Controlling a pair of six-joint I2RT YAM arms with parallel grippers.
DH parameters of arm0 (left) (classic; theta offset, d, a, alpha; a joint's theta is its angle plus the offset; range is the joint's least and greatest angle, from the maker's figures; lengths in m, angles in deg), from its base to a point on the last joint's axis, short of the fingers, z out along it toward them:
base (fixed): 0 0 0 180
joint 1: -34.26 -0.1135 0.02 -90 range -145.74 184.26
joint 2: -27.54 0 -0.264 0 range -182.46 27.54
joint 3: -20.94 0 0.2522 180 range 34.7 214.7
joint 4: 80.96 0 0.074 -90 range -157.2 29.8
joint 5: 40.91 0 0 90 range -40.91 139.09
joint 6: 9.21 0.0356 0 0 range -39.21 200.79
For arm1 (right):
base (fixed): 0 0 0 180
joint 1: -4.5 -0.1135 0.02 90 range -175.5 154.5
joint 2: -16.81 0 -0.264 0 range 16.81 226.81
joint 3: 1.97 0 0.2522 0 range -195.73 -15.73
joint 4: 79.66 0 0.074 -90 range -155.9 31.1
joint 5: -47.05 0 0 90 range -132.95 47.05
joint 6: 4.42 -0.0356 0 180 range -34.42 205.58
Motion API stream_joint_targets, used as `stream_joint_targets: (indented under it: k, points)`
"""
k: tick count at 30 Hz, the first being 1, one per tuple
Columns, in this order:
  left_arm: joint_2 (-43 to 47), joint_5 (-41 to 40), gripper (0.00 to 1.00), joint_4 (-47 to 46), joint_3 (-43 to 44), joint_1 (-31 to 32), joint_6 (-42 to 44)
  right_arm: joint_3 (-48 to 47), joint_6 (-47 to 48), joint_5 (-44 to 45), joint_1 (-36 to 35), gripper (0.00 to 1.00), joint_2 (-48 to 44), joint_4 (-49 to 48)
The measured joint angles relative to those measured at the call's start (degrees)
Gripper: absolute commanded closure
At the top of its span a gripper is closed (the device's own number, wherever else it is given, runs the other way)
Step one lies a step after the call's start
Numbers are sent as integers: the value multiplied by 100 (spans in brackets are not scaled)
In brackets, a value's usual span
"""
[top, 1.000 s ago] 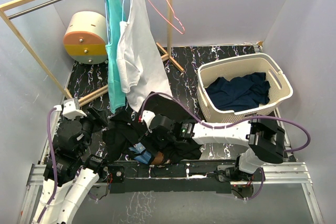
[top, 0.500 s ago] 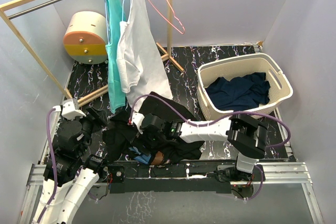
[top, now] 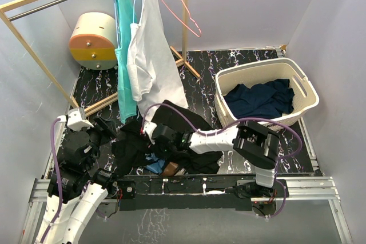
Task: Remove the t-shirt from the hanger
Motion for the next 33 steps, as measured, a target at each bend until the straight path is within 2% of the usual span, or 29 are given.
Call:
stream_joint_targets:
  k: [6, 13, 17, 22, 27, 33]
  points:
    - [2, -11, 39, 13, 0, 0, -20, 28, -476, 153, 540, 92, -223, 284]
    - [2, -50, 39, 39, 0, 0, -22, -157, -837, 330, 1965, 92, -2124, 992]
    - [2, -63, 39, 39, 0, 0, -24, -1038, -968, 546, 2959, 92, -2924, 1478]
    - [2, -66, 39, 39, 0, 0, -22, -2297, -1047, 1167, 3685, 92, -3316, 1917]
    - [0, -66, 39, 39, 0, 0, -22, -3272, -1060, 1976, 4118, 92, -3405, 2249]
    - [2, -68, 39, 39, 0, 0, -24, -4382, -970, 3014, 4207, 92, -3178, 2623]
